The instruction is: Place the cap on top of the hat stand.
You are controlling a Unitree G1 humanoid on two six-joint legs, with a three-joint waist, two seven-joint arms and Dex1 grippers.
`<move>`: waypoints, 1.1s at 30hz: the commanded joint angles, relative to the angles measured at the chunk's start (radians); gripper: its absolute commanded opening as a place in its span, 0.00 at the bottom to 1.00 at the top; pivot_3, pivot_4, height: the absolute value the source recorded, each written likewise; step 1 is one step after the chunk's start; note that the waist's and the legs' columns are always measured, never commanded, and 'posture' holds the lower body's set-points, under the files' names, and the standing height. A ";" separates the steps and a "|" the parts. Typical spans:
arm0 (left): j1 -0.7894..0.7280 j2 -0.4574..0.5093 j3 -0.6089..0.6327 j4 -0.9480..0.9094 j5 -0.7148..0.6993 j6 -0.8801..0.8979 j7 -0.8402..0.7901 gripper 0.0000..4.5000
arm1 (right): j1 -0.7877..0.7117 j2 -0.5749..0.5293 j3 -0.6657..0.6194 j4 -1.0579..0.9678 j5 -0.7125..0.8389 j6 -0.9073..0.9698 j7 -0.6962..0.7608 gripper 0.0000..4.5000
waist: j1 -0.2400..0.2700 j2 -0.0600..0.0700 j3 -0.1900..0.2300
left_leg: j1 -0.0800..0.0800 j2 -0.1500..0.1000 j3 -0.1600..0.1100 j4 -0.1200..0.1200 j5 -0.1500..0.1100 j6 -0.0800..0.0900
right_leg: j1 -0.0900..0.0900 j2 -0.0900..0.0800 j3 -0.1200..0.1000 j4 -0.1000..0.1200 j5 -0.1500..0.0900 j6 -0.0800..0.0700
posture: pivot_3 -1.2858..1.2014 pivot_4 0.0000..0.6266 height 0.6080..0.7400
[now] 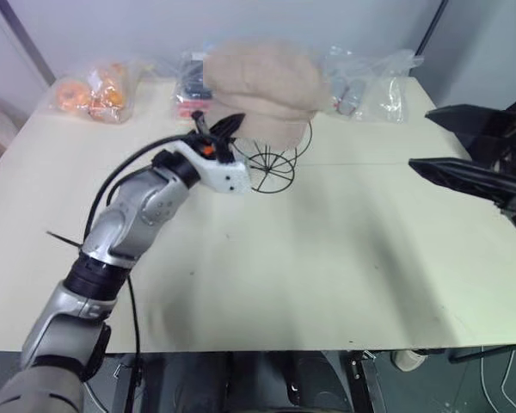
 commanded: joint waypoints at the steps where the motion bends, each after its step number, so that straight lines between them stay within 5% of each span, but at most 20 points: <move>1: 0.018 -0.016 -0.027 -0.046 0.010 -0.045 -0.012 0.01 | -0.002 0.001 -0.017 -0.015 0.012 -0.023 -0.012 1.00 | 0.009 0.000 0.000 | 0.000 0.000 0.000 0.000 0.000 0.000 | 0.000 0.000 0.000 0.000 0.000 0.000 | 0.52 0.24 1.00; 8: 0.070 -0.041 -0.054 -0.004 0.042 -0.068 -0.007 0.01 | 0.044 -0.027 0.096 -0.035 -0.147 -0.114 0.016 1.00 | 0.016 0.000 0.000 | 0.000 0.000 0.000 0.001 0.000 0.000 | 0.000 0.000 0.000 0.000 0.000 0.000 | 0.52 0.24 1.00; 17: 0.142 -0.037 0.006 -0.071 -0.036 -0.035 -0.066 0.99 | 0.112 -0.021 0.261 -0.129 -0.425 -0.262 -0.041 1.00 | 0.015 0.000 0.000 | 0.001 0.000 0.000 0.001 0.000 0.000 | 0.000 0.000 0.000 0.000 0.000 0.000 | 0.52 0.24 1.00; 24: 0.338 0.023 0.212 -0.275 -0.507 0.072 -0.294 0.99 | 0.246 0.016 0.437 -0.276 -0.741 -0.436 -0.154 1.00 | 0.007 0.000 0.000 | 0.002 0.002 0.000 0.000 0.000 0.000 | 0.000 0.000 0.000 0.000 0.000 0.000 | 0.52 0.24 1.00; 28: 0.452 0.175 0.416 -0.419 -1.044 0.537 -0.565 0.99 | 0.214 0.111 0.595 -0.272 -0.961 -0.568 -0.274 1.00 | 0.003 0.000 0.000 | 0.003 0.002 0.000 0.000 0.000 0.000 | 0.002 0.000 0.000 0.000 0.000 0.000 | 0.52 0.24 1.00; 33: 0.418 0.363 0.682 -0.371 -1.515 0.918 -0.695 0.99 | 0.089 0.274 0.780 -0.207 -1.198 -0.681 -0.381 1.00 | -0.014 -0.001 0.001 | 0.006 0.003 -0.001 -0.001 0.000 -0.001 | 0.004 0.002 -0.001 0.001 -0.001 -0.001 | 0.52 0.24 1.00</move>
